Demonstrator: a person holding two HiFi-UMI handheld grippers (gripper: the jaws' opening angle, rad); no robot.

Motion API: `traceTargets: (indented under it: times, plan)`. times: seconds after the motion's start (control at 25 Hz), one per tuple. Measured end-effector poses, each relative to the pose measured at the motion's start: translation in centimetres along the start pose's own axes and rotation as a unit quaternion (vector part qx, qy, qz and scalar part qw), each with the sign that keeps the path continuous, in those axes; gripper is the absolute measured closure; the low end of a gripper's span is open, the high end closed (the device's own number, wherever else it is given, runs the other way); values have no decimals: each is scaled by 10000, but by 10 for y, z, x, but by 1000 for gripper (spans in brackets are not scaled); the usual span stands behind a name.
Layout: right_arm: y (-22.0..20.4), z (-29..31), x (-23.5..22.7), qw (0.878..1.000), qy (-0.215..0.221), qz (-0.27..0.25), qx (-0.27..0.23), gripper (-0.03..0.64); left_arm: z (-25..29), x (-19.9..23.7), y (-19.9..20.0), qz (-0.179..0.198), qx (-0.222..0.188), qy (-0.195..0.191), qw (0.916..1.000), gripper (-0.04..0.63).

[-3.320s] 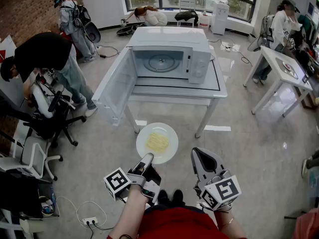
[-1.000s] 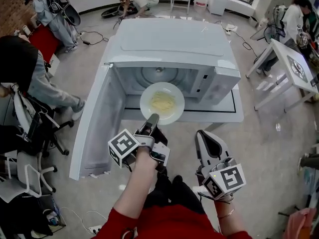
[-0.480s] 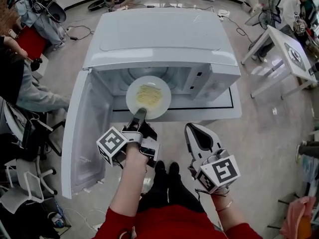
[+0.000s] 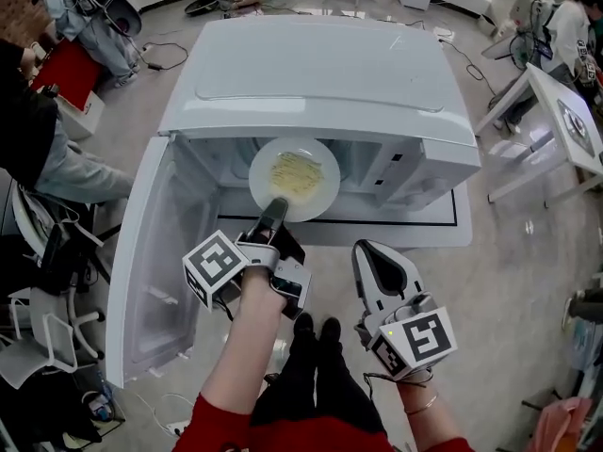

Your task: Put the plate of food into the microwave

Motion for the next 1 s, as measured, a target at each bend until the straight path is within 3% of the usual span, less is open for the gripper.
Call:
traceTargets:
  times: [0.28,0.6,1.0]
  plan:
    - [0,31,-11,9990,293,-106,-324,601,29,-7,11,109,-88,-147,9998,575]
    - [-31,44,-18,9986,276,-300,-329,601,48,-2,14,200,-141,-370,9990,575]
    - [-30,45,-12,9977,321,-408,-435,603,62,2,25,278,-140,-86,9995,575]
Point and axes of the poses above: the fingertips, and each gripper's own axes: z forward along the fingers, x to its left, y out of its top, the point moved 8 cm from there along -z, backward along the fingers, and after that the axes turned 4 degrees about -x, right-handed, at the moved point
